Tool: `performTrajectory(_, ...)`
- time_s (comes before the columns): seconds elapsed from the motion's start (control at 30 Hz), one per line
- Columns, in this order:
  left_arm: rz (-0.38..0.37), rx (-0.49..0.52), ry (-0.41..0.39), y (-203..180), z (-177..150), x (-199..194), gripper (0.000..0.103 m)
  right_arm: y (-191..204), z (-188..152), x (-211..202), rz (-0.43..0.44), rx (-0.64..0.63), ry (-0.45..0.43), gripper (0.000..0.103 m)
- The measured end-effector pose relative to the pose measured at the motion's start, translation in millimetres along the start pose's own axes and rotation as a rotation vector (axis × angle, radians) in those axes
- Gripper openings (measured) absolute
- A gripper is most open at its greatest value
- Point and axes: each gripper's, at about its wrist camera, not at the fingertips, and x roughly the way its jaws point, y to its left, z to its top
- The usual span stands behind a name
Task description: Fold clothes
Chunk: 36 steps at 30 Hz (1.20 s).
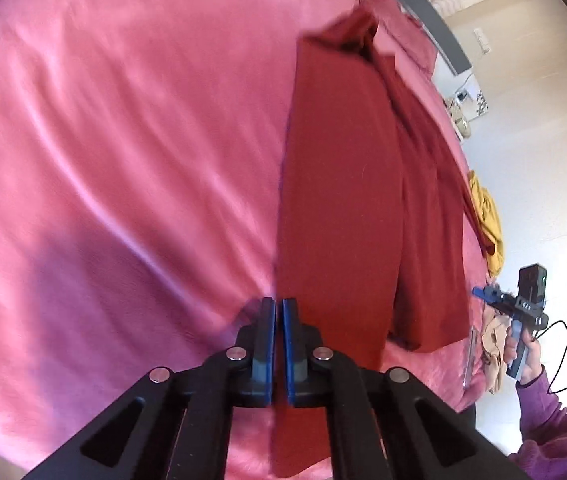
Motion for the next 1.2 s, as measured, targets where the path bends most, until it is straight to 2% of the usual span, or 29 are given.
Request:
performTrajectory(0.07,0.05,0.001,-0.053,9,10,-29,0.002,0,-1,-2,-0.009,0.005,-0.007,0.055)
performTrajectory(0.13,0.133,-0.006,-0.099,32,28,-72,0.001,-2,2,-3,-0.017,0.012,-0.01,0.055)
performTrajectory(0.2,0.098,-0.047,-0.104,49,41,-93,0.002,-5,0,-6,-0.021,0.012,-0.007,0.055)
performTrajectory(0.23,0.055,-0.082,-0.095,64,42,-101,0.009,-7,-1,-7,-0.022,0.011,-0.005,0.055)
performTrajectory(0.27,0.024,-0.073,-0.066,54,41,-89,0.019,-7,-2,-6,-0.024,0.009,0.0,0.055)
performTrajectory(0.37,-0.064,-0.042,0.022,32,36,-49,0.034,-4,-6,1,-0.023,0.01,0.015,0.055)
performTrajectory(0.43,-0.115,-0.037,0.098,24,18,-13,0.043,-3,-7,7,-0.013,0.025,0.03,0.055)
performTrajectory(0.47,-0.133,-0.034,0.135,20,6,6,0.044,-2,-7,10,-0.005,0.033,0.037,0.055)
performTrajectory(0.53,-0.147,-0.036,0.145,23,-6,18,0.045,1,-6,12,0.011,0.04,0.039,0.055)
performTrajectory(0.63,-0.235,-0.093,0.088,34,-7,12,0.054,5,-5,10,0.022,0.034,0.03,0.055)
performTrajectory(0.7,-0.273,-0.131,0.072,37,-7,10,0.055,5,-5,10,0.023,0.039,0.027,0.055)
performTrajectory(0.83,-0.378,-0.108,0.113,20,3,31,0.055,3,-7,14,0.042,0.067,0.028,0.055)
performTrajectory(0.87,-0.373,-0.083,0.123,10,2,43,0.053,3,-8,15,0.044,0.073,0.031,0.055)
performTrajectory(0.9,-0.351,-0.054,0.135,6,2,48,0.051,4,-9,16,0.045,0.075,0.033,0.055)
performTrajectory(0.93,-0.306,-0.035,0.137,-1,6,56,0.041,5,-9,17,0.045,0.074,0.036,0.055)
performTrajectory(0.97,-0.268,-0.034,0.13,-3,6,58,0.024,6,-10,18,0.044,0.071,0.038,0.055)
performTrajectory(1.03,-0.202,-0.076,0.116,-4,22,60,0.004,9,-11,19,0.042,0.061,0.041,0.055)
performTrajectory(1.1,-0.181,-0.065,0.102,-2,25,52,0.003,11,-10,17,0.041,0.055,0.036,0.055)
performTrajectory(1.2,-0.074,0.005,0.038,-6,40,23,0.003,13,-9,17,0.043,0.053,0.033,0.055)
